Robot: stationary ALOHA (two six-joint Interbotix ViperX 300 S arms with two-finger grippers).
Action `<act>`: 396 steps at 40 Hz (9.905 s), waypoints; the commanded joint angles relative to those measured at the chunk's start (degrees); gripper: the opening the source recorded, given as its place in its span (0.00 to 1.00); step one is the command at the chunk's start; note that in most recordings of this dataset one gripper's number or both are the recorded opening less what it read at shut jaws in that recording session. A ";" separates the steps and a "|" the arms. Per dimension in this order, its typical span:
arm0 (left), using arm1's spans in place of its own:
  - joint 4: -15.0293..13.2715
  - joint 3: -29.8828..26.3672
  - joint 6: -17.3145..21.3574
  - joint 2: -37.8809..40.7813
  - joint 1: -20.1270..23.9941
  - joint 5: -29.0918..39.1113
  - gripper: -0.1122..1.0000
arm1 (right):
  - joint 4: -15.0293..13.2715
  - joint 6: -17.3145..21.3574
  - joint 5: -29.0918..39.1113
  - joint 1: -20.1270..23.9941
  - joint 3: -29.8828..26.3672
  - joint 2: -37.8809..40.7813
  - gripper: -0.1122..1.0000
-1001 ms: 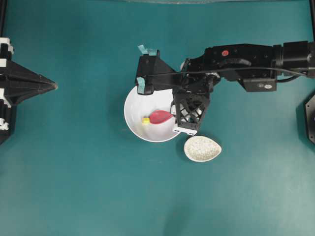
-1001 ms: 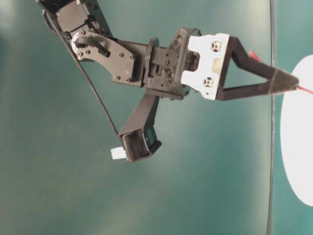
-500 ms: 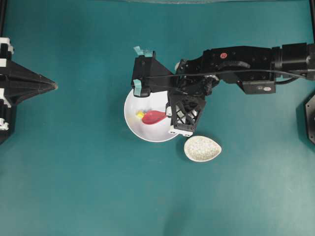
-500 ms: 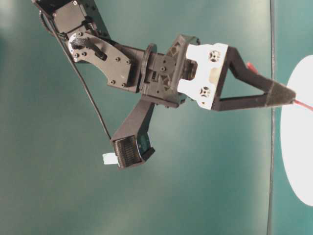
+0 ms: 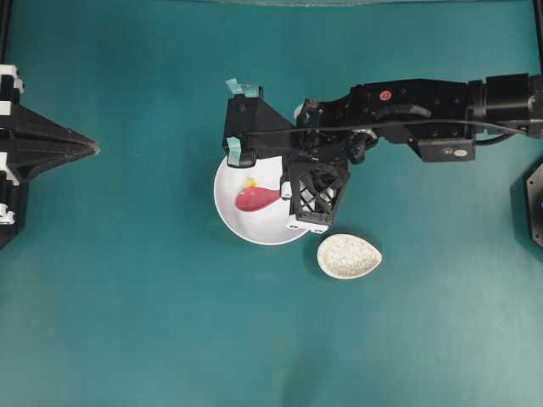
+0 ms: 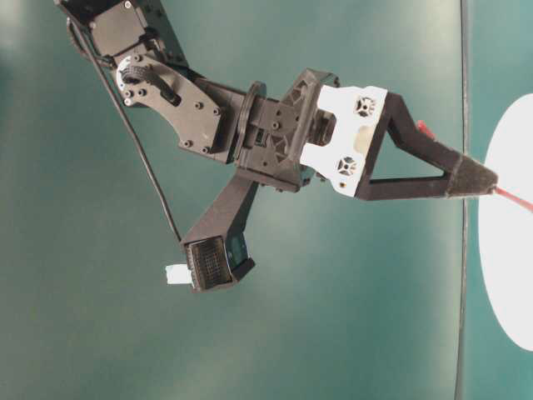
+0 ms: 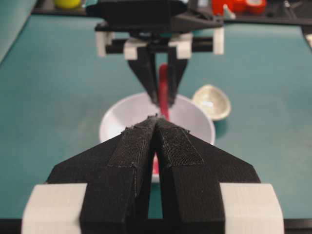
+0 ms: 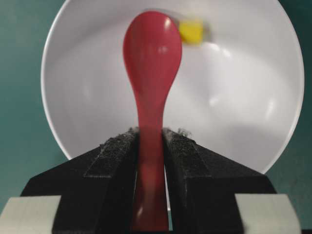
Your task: Scoop the yellow hexagonal prism block from the bowl with a spoon using the right arm.
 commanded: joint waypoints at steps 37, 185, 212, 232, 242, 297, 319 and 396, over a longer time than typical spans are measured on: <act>0.18 -1.49 -0.18 0.09 0.09 -1.23 0.10 | -5.01 0.70 -0.53 0.09 -1.32 -6.86 0.31; -0.18 -1.58 -0.53 0.00 0.00 -3.34 0.10 | -4.48 4.92 -2.20 -0.53 -1.32 -0.09 0.31; -0.18 -1.58 -0.53 0.00 0.09 -3.34 0.10 | -4.66 3.60 -6.59 -0.53 -1.23 0.00 0.31; -0.09 -1.58 -0.53 0.00 0.00 -3.34 0.10 | -4.66 3.52 -8.17 -0.53 -0.88 -0.09 0.31; -0.18 -1.58 -0.53 0.00 0.09 -3.69 0.10 | -4.66 3.43 -8.17 -0.53 -0.53 -0.35 0.31; -0.18 -1.58 -1.49 0.00 0.00 -4.04 0.10 | -4.66 3.60 -24.87 0.70 11.07 -6.24 0.31; -0.18 -1.58 -1.49 0.00 0.09 -4.04 0.10 | -4.66 3.69 -38.06 1.32 19.86 -9.49 0.31; -0.18 -1.58 -1.58 0.00 0.00 -4.48 0.10 | -4.31 4.22 -57.57 4.57 34.01 -26.72 0.31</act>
